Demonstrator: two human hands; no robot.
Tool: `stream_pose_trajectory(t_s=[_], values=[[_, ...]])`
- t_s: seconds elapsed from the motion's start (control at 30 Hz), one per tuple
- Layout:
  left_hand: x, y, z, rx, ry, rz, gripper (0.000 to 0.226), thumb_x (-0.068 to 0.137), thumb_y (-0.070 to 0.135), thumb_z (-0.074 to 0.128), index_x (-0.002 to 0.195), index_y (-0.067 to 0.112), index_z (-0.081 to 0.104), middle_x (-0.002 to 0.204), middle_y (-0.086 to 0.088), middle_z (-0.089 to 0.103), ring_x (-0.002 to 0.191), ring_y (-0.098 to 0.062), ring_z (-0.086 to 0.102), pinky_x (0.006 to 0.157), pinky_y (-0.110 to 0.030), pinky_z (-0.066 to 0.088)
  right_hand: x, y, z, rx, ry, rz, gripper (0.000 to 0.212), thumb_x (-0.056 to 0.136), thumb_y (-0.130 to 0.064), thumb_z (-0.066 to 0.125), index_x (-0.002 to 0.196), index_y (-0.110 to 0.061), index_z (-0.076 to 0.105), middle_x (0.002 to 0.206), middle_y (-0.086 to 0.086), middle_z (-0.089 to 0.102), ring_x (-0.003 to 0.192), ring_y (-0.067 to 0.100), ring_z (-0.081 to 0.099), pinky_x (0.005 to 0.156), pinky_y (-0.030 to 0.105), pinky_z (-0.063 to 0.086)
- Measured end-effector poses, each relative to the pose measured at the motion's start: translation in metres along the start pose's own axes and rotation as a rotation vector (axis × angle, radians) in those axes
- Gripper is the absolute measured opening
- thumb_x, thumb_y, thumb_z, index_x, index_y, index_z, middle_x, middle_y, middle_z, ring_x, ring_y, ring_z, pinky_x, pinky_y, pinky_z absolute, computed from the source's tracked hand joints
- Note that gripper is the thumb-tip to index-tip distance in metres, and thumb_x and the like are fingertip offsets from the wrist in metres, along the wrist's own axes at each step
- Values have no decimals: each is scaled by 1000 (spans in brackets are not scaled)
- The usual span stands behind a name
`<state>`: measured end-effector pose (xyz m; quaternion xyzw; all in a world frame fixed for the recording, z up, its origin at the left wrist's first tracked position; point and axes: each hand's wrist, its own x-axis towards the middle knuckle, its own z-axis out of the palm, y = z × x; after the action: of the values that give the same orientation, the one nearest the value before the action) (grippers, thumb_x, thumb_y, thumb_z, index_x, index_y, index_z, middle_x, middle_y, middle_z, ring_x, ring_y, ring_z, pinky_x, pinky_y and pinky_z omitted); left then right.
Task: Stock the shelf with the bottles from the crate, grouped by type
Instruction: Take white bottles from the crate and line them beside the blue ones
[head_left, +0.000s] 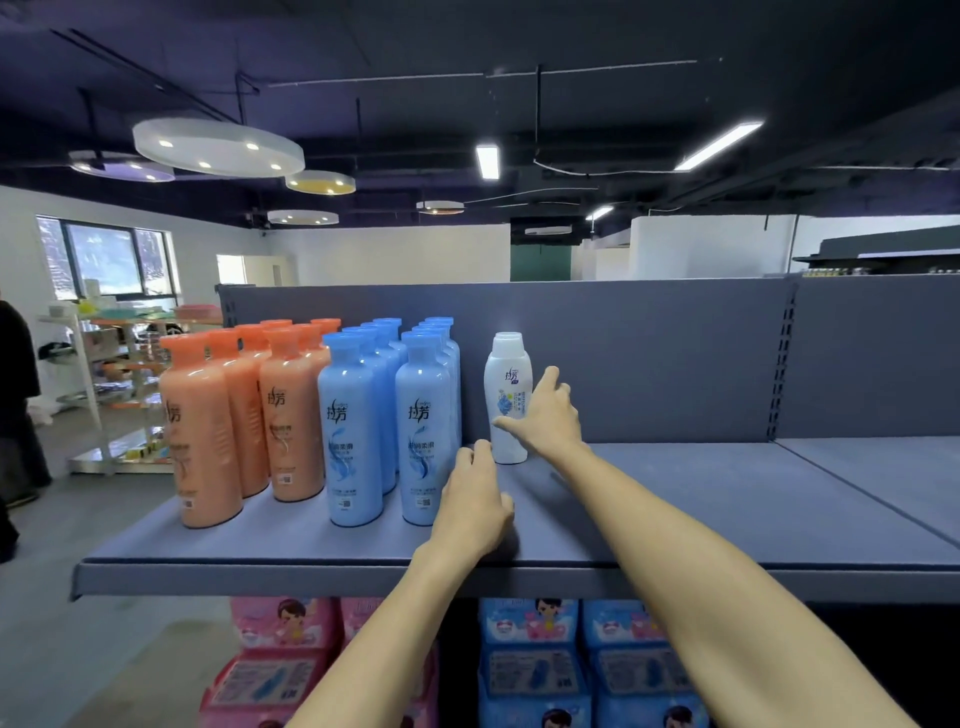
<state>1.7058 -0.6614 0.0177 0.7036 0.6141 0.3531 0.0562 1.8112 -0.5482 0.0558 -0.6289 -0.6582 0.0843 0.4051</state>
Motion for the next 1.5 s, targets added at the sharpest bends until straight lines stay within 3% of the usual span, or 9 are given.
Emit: stream_pose_trajectory(t_s=[0.2,0.37,0.47,0.67,0.9,1.17,1.3,1.4,1.5], values=[[-19,10,-18,14,-10,15,42,87,18,57,124,11,40,121,-8,44,106,-31,51,78,-32,35,-43,-8,-45,-84,-88,-87,63,80,-36,79,116,-10,34,116,15,49,99,35,55,73,35,40],[-92,-7,-30,188,234,109,46,84,40,58,125,27,40,105,8,55,94,-18,59,66,-33,45,-146,19,-74,-40,-102,-223,55,78,-48,74,119,-26,44,109,-2,55,95,16,56,78,35,48],[-133,-18,-22,209,189,128,40,83,48,58,116,31,44,101,14,56,91,-15,62,65,-33,49,-210,44,-76,-57,-75,-284,54,79,-52,71,121,-31,46,108,-9,60,97,11,62,83,37,53],[-164,-29,16,182,68,124,39,84,42,61,117,27,48,102,9,58,93,-18,61,70,-37,51,-257,76,-63,-126,-217,-227,55,80,-50,73,124,-27,48,113,-8,59,101,13,60,85,36,52],[-226,-70,103,146,-153,4,37,85,41,62,116,25,48,101,10,58,91,-17,61,68,-33,49,-310,148,-15,-155,-389,-96,58,79,-55,72,123,-30,44,108,-8,60,94,14,62,79,38,55],[-362,-134,219,197,-692,-280,36,84,34,60,114,20,46,103,1,56,94,-25,61,67,-35,47,-430,285,79,-221,-839,392,62,76,-47,77,123,-24,46,109,-1,61,93,23,63,79,38,53],[-419,-162,258,194,-890,-435,37,87,31,60,116,17,43,111,-3,56,98,-29,61,67,-33,41,-485,340,112,-268,-970,514,53,77,-45,76,110,-22,42,105,5,62,88,27,61,71,39,52],[-453,-179,287,161,-990,-508,41,88,30,62,122,19,44,119,-3,56,103,-27,60,74,-35,42,-516,374,134,-286,-1037,589,57,77,-42,76,117,-19,42,111,8,62,94,31,62,70,37,48],[-479,-200,313,123,-1003,-567,39,87,28,63,120,19,45,117,-3,55,100,-27,59,68,-33,40,-543,402,159,-271,-1093,632,59,79,-41,75,123,-20,43,113,10,63,100,32,63,74,37,50]])
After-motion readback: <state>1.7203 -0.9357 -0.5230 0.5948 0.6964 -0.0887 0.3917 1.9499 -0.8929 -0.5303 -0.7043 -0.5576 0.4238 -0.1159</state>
